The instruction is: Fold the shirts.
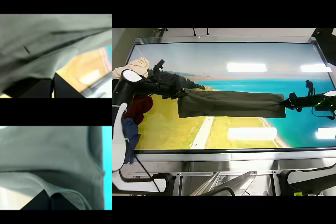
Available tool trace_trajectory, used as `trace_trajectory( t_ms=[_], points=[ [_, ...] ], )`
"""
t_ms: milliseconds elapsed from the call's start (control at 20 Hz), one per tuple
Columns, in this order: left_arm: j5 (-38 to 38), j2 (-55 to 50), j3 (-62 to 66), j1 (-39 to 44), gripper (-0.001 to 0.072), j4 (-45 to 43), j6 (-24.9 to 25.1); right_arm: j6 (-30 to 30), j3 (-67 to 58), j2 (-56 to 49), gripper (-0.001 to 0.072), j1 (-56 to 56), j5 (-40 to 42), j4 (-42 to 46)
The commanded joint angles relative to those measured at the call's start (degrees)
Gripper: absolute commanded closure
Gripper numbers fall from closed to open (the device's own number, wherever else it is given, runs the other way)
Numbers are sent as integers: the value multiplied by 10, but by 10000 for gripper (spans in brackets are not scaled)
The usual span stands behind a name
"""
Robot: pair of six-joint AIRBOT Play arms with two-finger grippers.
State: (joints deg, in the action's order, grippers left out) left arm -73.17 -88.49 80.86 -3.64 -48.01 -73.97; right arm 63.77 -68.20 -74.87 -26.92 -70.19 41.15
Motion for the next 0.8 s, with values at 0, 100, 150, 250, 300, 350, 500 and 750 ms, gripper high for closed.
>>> trace_trajectory(
  t_ms=[0,100,150,250,300,350,500,750],
  points=[
    [9,-119,89,3,698,0,0,-41,-39,-73,688,0,23,-46],
    [7,-171,131,11,697,0,5,-69,-39,-85,688,1,34,-73],
    [-2,-193,150,16,696,-1,5,-79,-39,-86,679,2,34,-76],
    [-7,-228,190,22,336,0,4,-85,-52,-84,518,-1,17,-71],
    [-7,-240,215,22,7,0,0,-85,-73,-82,518,-7,-7,-54],
    [-9,-250,244,21,20,0,-1,-83,-95,-78,454,-13,-23,-21],
    [-32,-256,317,12,20,0,-10,-39,-130,-66,93,-20,-17,91],
    [-103,-256,363,21,20,0,-34,-47,-130,-111,74,1,-40,68]
  ],
)
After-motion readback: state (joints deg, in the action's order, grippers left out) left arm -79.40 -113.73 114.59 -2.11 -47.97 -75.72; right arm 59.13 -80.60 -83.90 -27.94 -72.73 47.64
